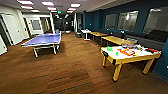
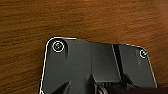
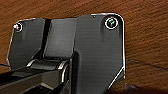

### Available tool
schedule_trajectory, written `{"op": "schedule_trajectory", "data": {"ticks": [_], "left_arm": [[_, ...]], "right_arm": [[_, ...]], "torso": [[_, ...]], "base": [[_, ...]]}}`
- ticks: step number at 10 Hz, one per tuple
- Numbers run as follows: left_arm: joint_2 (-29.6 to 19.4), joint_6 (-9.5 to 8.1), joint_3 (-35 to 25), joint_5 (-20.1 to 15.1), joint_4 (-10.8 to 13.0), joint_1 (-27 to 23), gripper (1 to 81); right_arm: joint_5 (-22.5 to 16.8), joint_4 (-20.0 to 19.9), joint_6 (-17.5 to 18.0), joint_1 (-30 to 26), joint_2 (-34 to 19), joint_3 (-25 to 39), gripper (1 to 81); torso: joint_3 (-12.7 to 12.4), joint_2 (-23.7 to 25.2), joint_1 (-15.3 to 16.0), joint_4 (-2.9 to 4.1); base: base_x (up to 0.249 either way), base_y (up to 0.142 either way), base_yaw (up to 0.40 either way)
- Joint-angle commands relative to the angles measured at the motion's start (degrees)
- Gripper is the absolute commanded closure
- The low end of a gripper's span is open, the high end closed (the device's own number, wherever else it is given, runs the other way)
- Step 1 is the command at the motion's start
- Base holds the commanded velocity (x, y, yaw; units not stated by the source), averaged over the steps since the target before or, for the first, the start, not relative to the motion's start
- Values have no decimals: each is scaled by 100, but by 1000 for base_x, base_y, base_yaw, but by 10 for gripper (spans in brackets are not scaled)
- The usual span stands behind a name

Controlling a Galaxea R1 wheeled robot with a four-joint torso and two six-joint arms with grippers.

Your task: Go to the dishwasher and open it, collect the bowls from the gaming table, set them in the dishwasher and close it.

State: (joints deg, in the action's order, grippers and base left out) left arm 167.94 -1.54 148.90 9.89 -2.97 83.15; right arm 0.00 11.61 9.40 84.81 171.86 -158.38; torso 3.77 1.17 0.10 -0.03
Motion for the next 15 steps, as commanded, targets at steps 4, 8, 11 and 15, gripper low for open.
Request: {"op": "schedule_trajectory", "data": {"ticks": [4,8,11,15], "left_arm": [[-41,4,-27,-259,16,-321,10],[-58,-5,-27,-259,16,-313,10],[-41,-5,-27,-259,16,-321,10],[-41,-4,-27,-259,16,-321,10]], "right_arm": [[-290,0,1,-293,-35,-25,10],[-290,8,1,-311,-27,-25,10],[-282,-9,1,-302,-44,-25,10],[-290,0,1,-311,-53,-16,10]], "torso": [[0,0,0,0],[0,0,0,0],[0,0,0,0],[0,-5,6,0]], "base": [[242,0,0],[242,0,0],[242,0,0],[242,0,0]]}}
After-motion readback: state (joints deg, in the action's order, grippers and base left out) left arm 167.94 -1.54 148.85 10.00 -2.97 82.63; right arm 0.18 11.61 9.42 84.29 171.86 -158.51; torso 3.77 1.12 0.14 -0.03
